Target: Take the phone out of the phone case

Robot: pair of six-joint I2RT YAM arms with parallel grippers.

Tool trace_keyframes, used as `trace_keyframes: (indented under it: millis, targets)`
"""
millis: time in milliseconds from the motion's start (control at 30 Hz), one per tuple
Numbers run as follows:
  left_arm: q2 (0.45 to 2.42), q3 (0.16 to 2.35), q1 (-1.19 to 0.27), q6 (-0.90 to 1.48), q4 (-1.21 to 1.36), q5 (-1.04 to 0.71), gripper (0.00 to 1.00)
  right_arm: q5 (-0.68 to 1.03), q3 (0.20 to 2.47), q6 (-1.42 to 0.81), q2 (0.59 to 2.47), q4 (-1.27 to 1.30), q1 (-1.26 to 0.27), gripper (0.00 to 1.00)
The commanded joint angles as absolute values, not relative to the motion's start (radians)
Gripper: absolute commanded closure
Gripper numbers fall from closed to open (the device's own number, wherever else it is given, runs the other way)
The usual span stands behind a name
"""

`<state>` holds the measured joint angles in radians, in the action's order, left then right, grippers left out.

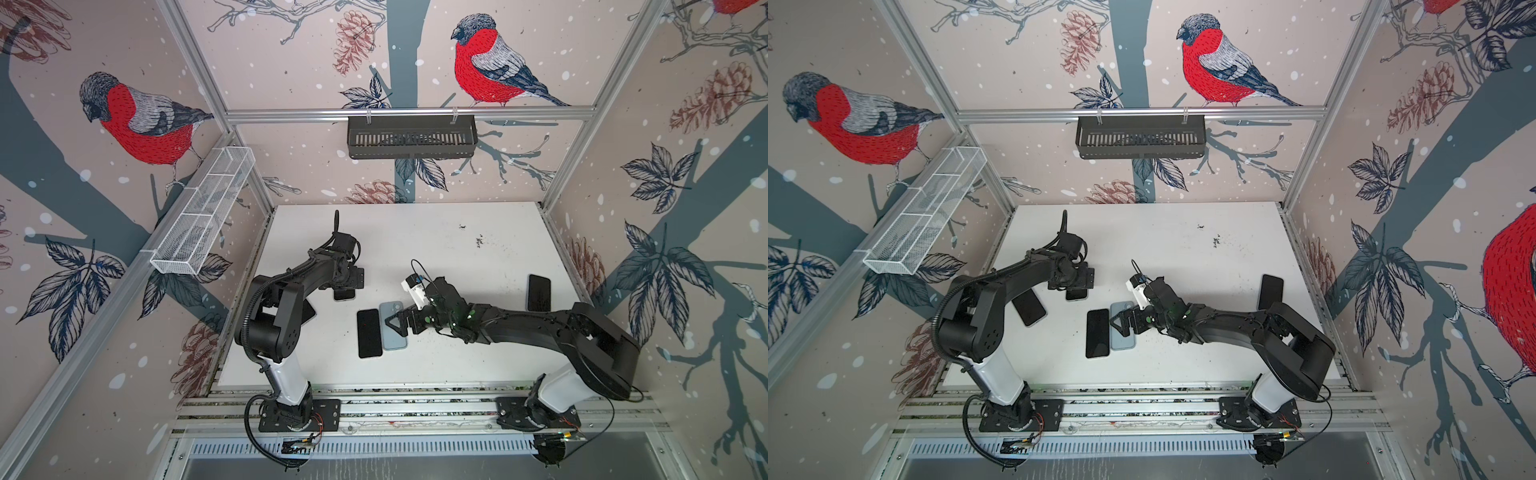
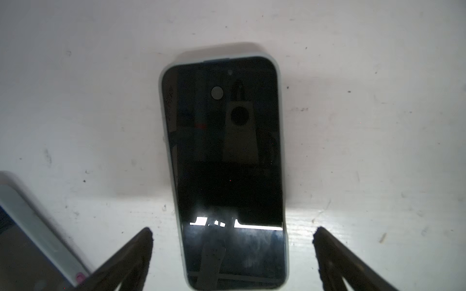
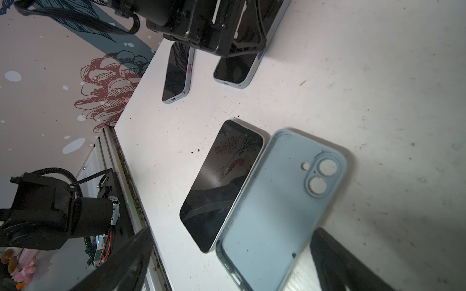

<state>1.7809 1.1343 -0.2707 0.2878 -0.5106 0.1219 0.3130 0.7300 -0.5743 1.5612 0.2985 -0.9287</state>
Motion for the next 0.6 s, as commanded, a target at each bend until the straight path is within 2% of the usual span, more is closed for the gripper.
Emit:
trace_keyframes:
  millis: [0,233,567]
  targets:
    - [1.809,1.146,-0.27,0.278,-0.528,0.156,0.03,0.321,0.73,-0.574,1.571,0.331,-0.928,0.0]
    - [1.877,1.182,-0.267,0.285,-0.521,0.115,0.08,0.325,0.729,-0.577,1.587,0.339,-0.932,0.01]
    - [1.92,1.179,-0.261,0.28,-0.531,0.089,0.28,0.324,0.729,-0.576,1.595,0.342,-0.933,0.01]
